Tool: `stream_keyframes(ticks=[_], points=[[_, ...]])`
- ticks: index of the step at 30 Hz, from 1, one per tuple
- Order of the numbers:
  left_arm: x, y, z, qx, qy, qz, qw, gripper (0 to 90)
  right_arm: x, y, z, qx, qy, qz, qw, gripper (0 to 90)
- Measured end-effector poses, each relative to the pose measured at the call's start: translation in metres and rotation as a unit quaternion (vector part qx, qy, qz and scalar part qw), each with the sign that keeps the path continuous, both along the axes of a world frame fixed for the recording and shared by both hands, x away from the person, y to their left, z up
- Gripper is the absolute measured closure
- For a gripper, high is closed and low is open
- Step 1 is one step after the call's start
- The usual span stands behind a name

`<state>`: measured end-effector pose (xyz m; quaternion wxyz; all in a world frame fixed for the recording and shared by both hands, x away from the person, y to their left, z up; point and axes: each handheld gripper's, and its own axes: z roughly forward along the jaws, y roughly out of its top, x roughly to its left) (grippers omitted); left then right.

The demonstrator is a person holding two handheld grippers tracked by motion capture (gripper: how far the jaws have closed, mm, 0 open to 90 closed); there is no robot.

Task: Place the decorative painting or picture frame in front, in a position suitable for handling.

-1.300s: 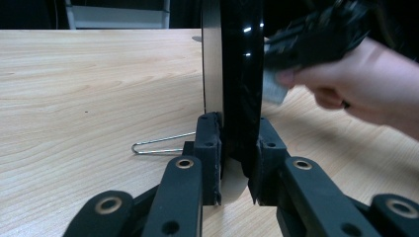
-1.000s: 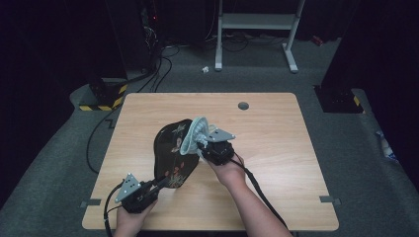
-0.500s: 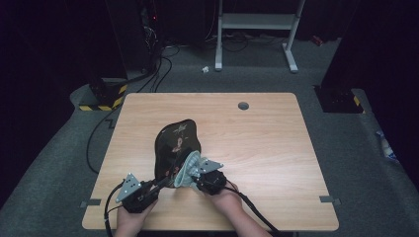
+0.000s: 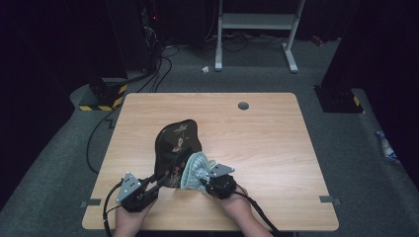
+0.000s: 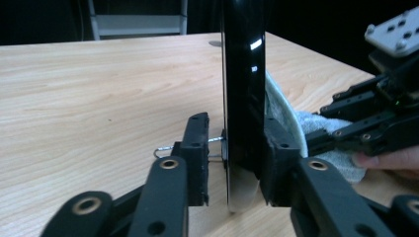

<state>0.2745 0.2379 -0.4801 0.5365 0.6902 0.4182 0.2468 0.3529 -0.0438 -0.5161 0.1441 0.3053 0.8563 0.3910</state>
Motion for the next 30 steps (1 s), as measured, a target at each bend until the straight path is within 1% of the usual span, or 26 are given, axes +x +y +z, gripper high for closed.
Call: stream_keyframes(ticks=[2,3,4,6,7,10,12,15,19,23,28,30], points=[[-0.001,0.0,0.005,0.006,-0.009,0.005,0.9999,64.5,0.0,0.0,-0.002,0.001,0.002,-0.002,1.0,68.1],[-0.001,0.0,0.008,0.007,-0.012,0.008,0.9999,64.0,0.0,0.0,-0.003,0.001,-0.001,0.0,1.0,68.1],[-0.001,0.001,0.01,0.007,-0.012,0.009,0.9999,63.0,0.001,0.0,-0.003,0.003,0.001,-0.001,1.0,67.8],[0.001,0.001,0.013,0.01,-0.003,0.014,0.9998,62.8,0.002,0.0,-0.003,0.006,0.007,-0.003,1.0,67.5],[0.002,0.001,0.015,0.016,-0.002,0.014,0.9998,62.8,0.002,0.0,-0.004,0.007,0.009,-0.003,0.9999,67.4],[0.005,0.002,0.02,0.021,-0.002,0.012,0.9997,60.3,0.002,-0.001,-0.004,0.007,0.009,-0.003,0.9999,67.4],[0.007,0.003,0.025,0.02,-0.004,0.011,0.9997,59.3,0.003,-0.001,-0.004,0.009,0.01,-0.005,0.9999,66.9],[0.013,0.002,0.032,0.018,0.0,0.009,0.9998,58.2,0.003,0.0,-0.005,0.01,0.011,-0.008,0.9999,66.8],[0.02,0.0,0.04,0.011,-0.009,0.013,0.9998,57.2,0.002,0.0,-0.005,0.01,0.013,-0.012,0.9998,66.7],[0.025,-0.001,0.048,0.004,-0.013,0.001,0.9999,57.0,0.002,0.0,-0.005,0.01,0.012,-0.014,0.9998,66.7],[0.028,-0.001,0.058,0.009,-0.029,0.001,0.9996,62.1,0.001,0.001,-0.006,0.009,0.009,-0.014,0.9998,67.0],[0.028,-0.003,0.061,0.009,-0.032,0.001,0.9994,62.5,0.002,0.0,-0.006,0.01,0.009,-0.013,0.9998,67.1]])
